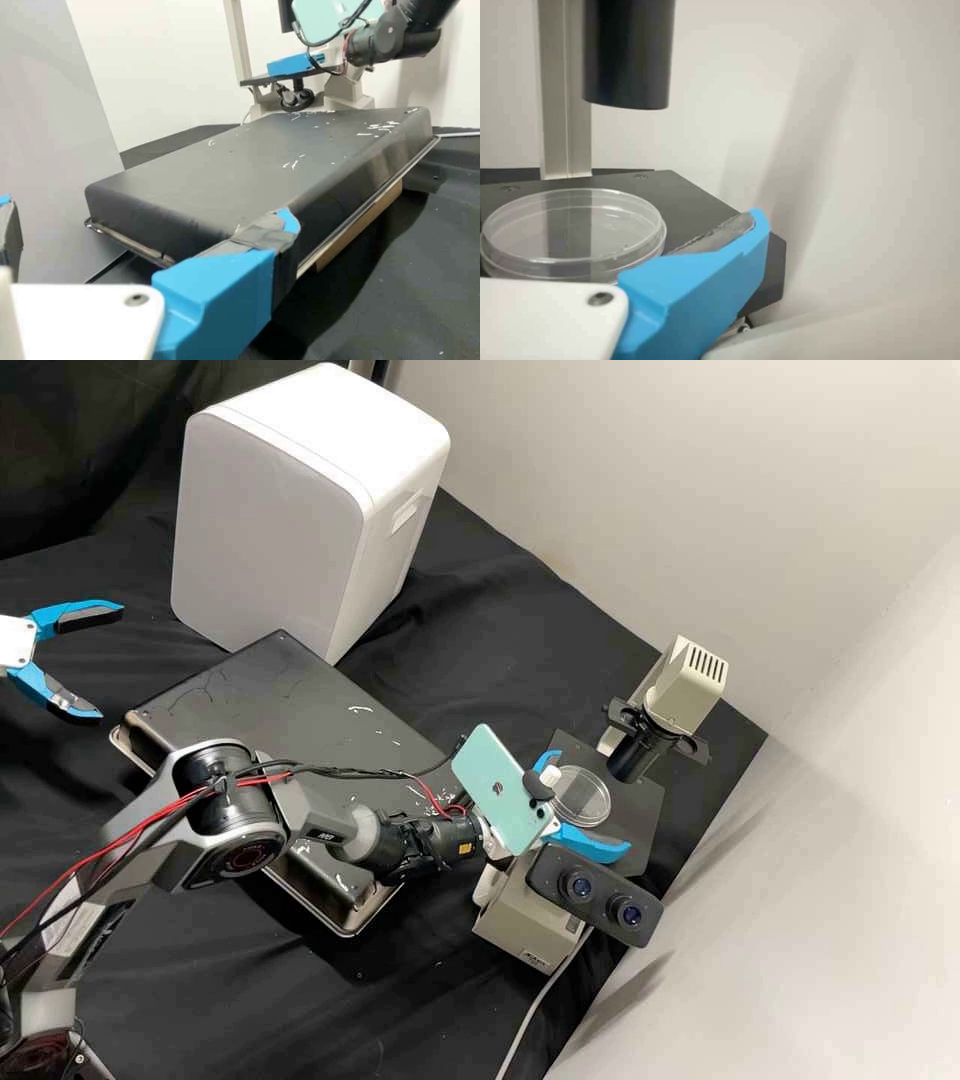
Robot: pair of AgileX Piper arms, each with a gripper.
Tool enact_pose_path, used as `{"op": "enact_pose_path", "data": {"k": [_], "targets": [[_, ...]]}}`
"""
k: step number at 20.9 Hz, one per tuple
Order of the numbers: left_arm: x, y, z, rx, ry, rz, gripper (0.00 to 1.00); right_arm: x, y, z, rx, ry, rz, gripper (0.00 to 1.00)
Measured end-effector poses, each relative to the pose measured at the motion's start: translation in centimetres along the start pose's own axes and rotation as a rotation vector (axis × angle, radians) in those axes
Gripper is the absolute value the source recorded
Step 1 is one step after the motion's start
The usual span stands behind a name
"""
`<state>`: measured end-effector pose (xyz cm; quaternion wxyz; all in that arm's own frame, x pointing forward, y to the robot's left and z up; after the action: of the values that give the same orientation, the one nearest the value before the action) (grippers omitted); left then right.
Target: Place the petri dish on the bench
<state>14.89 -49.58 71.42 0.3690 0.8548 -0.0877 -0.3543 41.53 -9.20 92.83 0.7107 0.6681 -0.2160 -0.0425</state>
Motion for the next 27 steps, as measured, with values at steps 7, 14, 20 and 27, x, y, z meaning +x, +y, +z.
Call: {"op": "enact_pose_path", "data": {"k": [7,14,20,27], "targets": [[0.0,-0.01,0.1,0.003,-0.008,-0.001,1.00,0.4,-0.3,-0.3,0.006,0.006,0.033,1.00],[0.0,-0.01,0.1,0.005,-0.011,-0.002,1.00,1.4,-1.1,-0.2,0.010,0.022,0.040,0.00],[0.0,-0.02,0.1,0.005,-0.013,-0.002,1.00,1.4,-1.1,-0.2,0.013,0.024,0.038,0.00],[0.0,-0.02,0.1,0.005,-0.013,-0.002,1.00,1.4,-1.1,-0.2,0.016,0.024,0.038,0.00]]}}
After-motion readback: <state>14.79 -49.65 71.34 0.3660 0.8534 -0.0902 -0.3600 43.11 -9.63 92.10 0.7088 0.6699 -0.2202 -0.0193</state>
